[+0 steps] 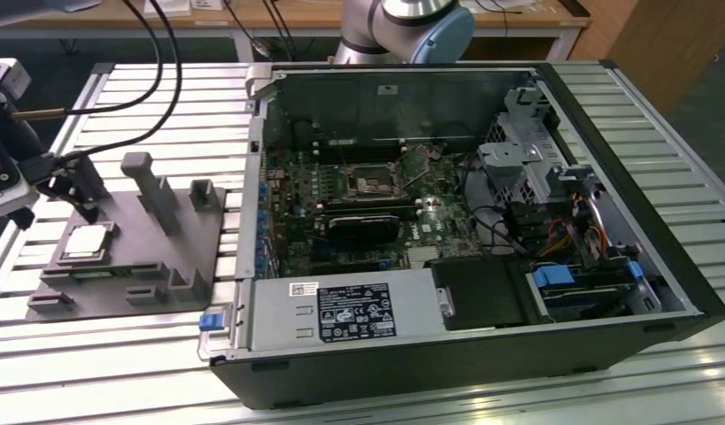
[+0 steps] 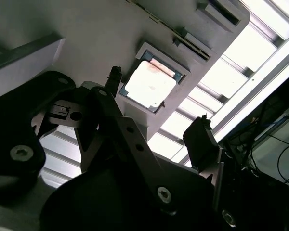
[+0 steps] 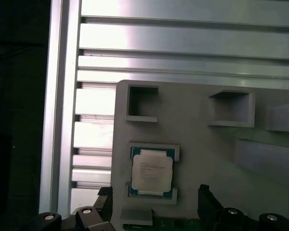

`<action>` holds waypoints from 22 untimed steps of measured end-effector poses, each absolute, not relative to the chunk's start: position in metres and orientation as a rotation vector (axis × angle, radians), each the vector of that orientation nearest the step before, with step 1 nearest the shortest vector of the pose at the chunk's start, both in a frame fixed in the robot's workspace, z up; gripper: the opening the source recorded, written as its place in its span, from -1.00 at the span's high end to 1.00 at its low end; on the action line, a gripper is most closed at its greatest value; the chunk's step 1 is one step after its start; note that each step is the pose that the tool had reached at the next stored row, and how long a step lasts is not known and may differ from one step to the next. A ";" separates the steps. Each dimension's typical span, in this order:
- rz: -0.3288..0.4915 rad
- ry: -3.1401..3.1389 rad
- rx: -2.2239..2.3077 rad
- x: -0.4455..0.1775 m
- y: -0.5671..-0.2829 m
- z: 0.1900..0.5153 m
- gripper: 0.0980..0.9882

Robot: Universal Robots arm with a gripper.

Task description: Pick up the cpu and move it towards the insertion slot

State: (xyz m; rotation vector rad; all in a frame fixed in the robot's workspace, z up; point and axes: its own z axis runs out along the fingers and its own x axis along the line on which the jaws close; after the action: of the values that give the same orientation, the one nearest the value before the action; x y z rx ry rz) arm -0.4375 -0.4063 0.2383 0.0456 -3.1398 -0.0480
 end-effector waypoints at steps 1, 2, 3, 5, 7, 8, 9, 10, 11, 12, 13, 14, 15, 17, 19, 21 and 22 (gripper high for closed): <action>-0.048 -3.140 0.046 -0.438 -0.406 0.237 -0.57; -0.048 -3.140 0.046 -0.438 -0.407 0.237 -0.57; -0.048 -3.140 0.046 -0.438 -0.407 0.236 -0.57; -0.048 -3.140 0.046 -0.438 -0.407 0.234 -0.57; -0.048 -3.140 0.046 -0.438 -0.407 0.233 -0.57; -0.048 -3.140 0.046 -0.438 -0.407 0.232 -0.57; -0.048 -3.140 0.046 -0.438 -0.407 0.231 -0.57; -0.048 -3.140 0.046 -0.438 -0.407 0.230 -0.57; -0.048 -3.140 0.046 -0.438 -0.407 0.229 -0.57; -0.048 -3.140 0.046 -0.438 -0.407 0.228 -0.57; -0.048 -3.140 0.046 -0.438 -0.408 0.228 -0.57; -0.048 -3.140 0.046 -0.438 -0.408 0.227 -0.57; -0.048 -3.140 0.046 -0.438 -0.408 0.226 -0.57; -0.048 -3.140 0.046 -0.438 -0.408 0.224 -0.57; -0.048 -3.140 0.046 -0.438 -0.408 0.223 -0.57; -0.048 -3.140 0.046 -0.438 -0.408 0.221 -0.57; -0.048 -3.140 0.046 -0.438 -0.408 0.220 -0.57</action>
State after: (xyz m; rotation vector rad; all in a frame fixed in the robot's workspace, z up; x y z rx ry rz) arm -0.4375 -0.4083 0.2204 0.0456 -3.1397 -0.0479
